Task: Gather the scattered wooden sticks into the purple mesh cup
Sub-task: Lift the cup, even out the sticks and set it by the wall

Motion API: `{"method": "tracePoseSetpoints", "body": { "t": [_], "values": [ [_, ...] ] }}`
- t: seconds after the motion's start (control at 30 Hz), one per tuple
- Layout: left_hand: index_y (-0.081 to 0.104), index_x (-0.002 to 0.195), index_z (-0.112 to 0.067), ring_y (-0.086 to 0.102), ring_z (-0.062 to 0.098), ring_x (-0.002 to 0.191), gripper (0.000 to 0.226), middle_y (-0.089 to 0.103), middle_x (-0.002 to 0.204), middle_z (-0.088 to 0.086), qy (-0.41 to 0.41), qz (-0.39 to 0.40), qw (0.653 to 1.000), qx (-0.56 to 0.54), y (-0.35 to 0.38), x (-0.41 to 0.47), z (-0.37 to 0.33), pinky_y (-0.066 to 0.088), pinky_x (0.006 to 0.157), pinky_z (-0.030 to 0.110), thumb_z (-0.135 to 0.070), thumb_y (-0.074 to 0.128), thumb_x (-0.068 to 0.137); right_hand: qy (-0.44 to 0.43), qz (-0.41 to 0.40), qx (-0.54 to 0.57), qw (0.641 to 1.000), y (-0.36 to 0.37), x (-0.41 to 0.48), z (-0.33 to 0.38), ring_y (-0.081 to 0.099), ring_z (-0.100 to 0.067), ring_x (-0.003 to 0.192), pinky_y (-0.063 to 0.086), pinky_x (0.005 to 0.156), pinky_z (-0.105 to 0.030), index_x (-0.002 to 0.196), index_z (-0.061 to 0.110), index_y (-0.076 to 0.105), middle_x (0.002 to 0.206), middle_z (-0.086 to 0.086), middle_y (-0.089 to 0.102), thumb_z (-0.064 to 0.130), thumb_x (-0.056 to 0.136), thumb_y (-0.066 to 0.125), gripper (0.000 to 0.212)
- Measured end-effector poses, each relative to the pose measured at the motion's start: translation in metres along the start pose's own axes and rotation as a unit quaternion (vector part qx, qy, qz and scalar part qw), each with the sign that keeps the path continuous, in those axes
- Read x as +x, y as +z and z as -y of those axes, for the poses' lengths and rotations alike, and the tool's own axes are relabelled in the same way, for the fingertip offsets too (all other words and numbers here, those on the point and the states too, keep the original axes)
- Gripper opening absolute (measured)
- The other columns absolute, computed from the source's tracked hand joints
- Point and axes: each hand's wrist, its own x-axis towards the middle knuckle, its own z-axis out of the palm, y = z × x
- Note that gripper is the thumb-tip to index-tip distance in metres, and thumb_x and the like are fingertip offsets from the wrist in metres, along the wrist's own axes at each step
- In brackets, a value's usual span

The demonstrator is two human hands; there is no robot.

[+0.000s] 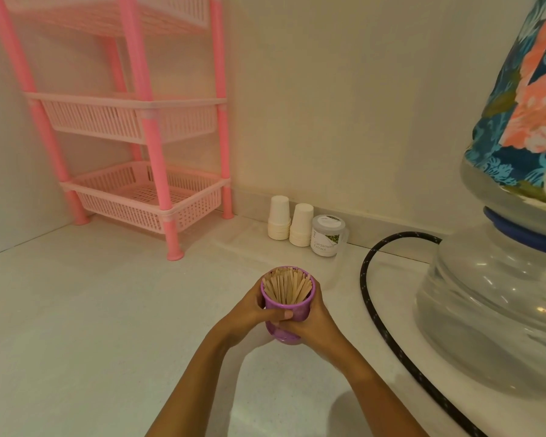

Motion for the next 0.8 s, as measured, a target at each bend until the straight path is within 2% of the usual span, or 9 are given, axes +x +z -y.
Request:
{"method": "tracePoseSetpoints", "body": {
  "t": [0.07,0.13,0.23,0.33,0.37,0.5,0.63,0.73,0.8],
  "values": [
    [0.037,0.139,-0.027,0.054,0.014,0.121,0.089,0.054,0.134,-0.006,-0.004,0.008,1.000,-0.005,-0.001,0.000,-0.001,0.051,0.096,0.028,-0.021,0.080,0.062,-0.008,0.041,-0.026,0.999,-0.003,0.000,-0.001,0.048,-0.011,0.116,0.043,0.098,-0.025,0.129,0.030,0.029,0.118,0.014,0.045,0.028,0.057,0.088,0.093],
    [0.035,0.140,-0.027,0.053,0.013,0.121,0.088,0.053,0.133,-0.007,-0.005,0.011,1.000,-0.010,-0.001,0.000,-0.002,0.052,0.093,0.024,-0.020,0.078,0.063,-0.011,0.025,-0.038,0.999,-0.010,0.001,-0.005,0.047,-0.007,0.111,0.043,0.094,-0.022,0.131,0.029,0.031,0.119,0.011,0.045,0.012,0.065,0.085,0.087],
    [0.032,0.141,-0.028,0.051,0.012,0.123,0.088,0.050,0.135,-0.008,-0.003,0.000,1.000,-0.014,0.003,0.001,-0.001,0.050,0.093,0.021,-0.025,0.077,0.065,-0.010,0.037,-0.025,0.999,-0.007,-0.001,-0.004,0.057,-0.010,0.107,0.048,0.089,-0.021,0.137,0.026,0.032,0.121,0.011,0.052,0.011,0.066,0.084,0.090],
    [0.031,0.136,-0.035,0.052,0.004,0.119,0.087,0.051,0.131,-0.014,0.002,-0.004,1.000,-0.007,0.006,0.001,0.000,0.051,0.082,0.013,-0.030,0.079,0.063,-0.003,-0.055,-0.024,0.998,0.004,0.000,0.001,0.048,-0.017,0.123,0.044,0.101,-0.028,0.142,0.013,0.030,0.133,-0.003,0.046,0.011,0.073,0.079,0.085],
    [0.032,0.136,-0.034,0.052,0.004,0.118,0.088,0.051,0.131,-0.014,0.004,-0.006,1.000,-0.005,0.006,0.002,0.001,0.051,0.081,0.012,-0.031,0.080,0.062,-0.001,-0.059,-0.031,0.998,0.005,0.000,0.003,0.046,-0.019,0.125,0.043,0.103,-0.031,0.142,0.011,0.030,0.136,-0.006,0.045,0.012,0.073,0.079,0.085],
    [0.028,0.141,-0.030,0.051,0.003,0.118,0.102,0.050,0.131,-0.016,0.011,-0.018,1.000,0.006,0.004,0.006,0.001,0.051,0.079,0.010,-0.038,0.084,0.057,-0.007,0.030,-0.023,0.999,-0.006,0.000,-0.002,0.056,-0.016,0.116,0.051,0.097,-0.034,0.138,0.028,0.029,0.131,0.004,0.052,0.012,0.065,0.084,0.093],
    [0.014,0.133,-0.050,0.051,-0.013,0.108,0.103,0.043,0.120,-0.033,0.028,-0.039,0.999,0.020,0.000,0.012,-0.003,0.048,0.073,0.002,-0.034,0.084,0.058,-0.013,-0.016,-0.040,0.999,0.002,0.015,-0.001,0.047,-0.012,0.119,0.043,0.096,-0.025,0.140,0.018,0.029,0.126,0.007,0.044,0.015,0.070,0.082,0.088],
    [0.015,0.124,-0.066,0.052,-0.021,0.106,0.098,0.045,0.117,-0.039,0.042,-0.046,0.997,0.049,-0.002,0.014,-0.006,0.048,0.074,0.002,-0.035,0.084,0.062,-0.031,-0.022,-0.045,0.998,0.007,0.022,-0.001,0.043,-0.006,0.114,0.042,0.093,-0.021,0.140,0.019,0.031,0.123,0.011,0.041,0.020,0.070,0.082,0.087],
    [0.017,0.120,-0.070,0.049,-0.024,0.106,0.094,0.044,0.113,-0.047,0.048,-0.045,0.996,0.063,-0.003,0.014,-0.007,0.047,0.076,0.001,-0.038,0.083,0.062,-0.032,-0.028,-0.035,0.998,0.005,0.022,-0.002,0.047,-0.008,0.113,0.044,0.093,-0.022,0.138,0.021,0.032,0.123,0.012,0.044,0.021,0.070,0.082,0.084]
  ]
}}
